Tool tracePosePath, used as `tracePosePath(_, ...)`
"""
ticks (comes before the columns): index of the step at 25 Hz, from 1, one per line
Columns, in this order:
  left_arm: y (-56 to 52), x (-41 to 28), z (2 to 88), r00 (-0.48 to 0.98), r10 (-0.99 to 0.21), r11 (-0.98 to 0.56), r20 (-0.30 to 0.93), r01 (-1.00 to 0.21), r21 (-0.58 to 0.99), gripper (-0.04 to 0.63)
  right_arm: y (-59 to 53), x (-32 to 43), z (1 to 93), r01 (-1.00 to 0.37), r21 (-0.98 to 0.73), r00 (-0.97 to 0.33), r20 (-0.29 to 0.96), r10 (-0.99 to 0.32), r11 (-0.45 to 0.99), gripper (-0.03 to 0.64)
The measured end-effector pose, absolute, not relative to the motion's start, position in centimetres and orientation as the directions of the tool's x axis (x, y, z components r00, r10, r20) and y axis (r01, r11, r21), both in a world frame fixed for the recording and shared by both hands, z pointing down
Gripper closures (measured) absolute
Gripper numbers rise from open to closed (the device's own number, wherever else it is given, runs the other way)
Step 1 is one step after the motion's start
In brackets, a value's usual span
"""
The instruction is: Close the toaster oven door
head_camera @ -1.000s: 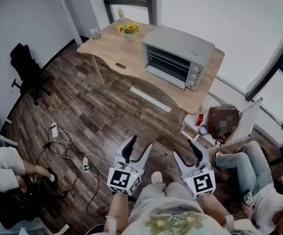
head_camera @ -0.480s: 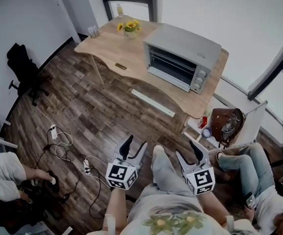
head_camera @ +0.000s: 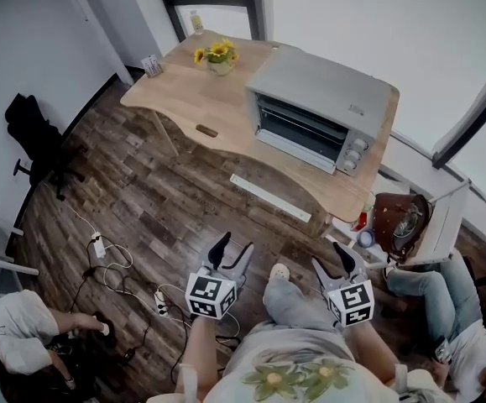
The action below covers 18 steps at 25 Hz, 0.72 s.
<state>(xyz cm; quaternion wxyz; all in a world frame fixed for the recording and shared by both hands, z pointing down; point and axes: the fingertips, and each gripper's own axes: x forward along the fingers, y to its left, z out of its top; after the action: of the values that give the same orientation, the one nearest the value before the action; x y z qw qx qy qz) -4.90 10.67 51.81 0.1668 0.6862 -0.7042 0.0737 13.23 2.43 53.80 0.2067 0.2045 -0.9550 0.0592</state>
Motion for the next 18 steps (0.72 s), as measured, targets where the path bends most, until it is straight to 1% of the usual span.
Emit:
tracePosePath(5,8.1,-8.7,52.8,0.019,-0.926,0.026,0.378,-0.993,0.113,0.354,-0.5,10.2,54.4,-0.434,-0.023,-0.811,0.447,-0.378,0.901,0.379)
tracePosePath(9,6.2,-11.3,54.0,0.026,-0.911,0.024,0.412,-0.993,0.115,0.354,-2.1,8.2,55.3,-0.432,-0.048,-0.801,0.478,-0.359,0.901,0.379)
tracePosePath(18,3.0,-15.3,57.8,0.061,-0.863,-0.021,0.501,-0.996,0.085,0.354,-5.3,5.7,58.7,-0.473,-0.074,-0.758,0.543,-0.362,0.878,0.379)
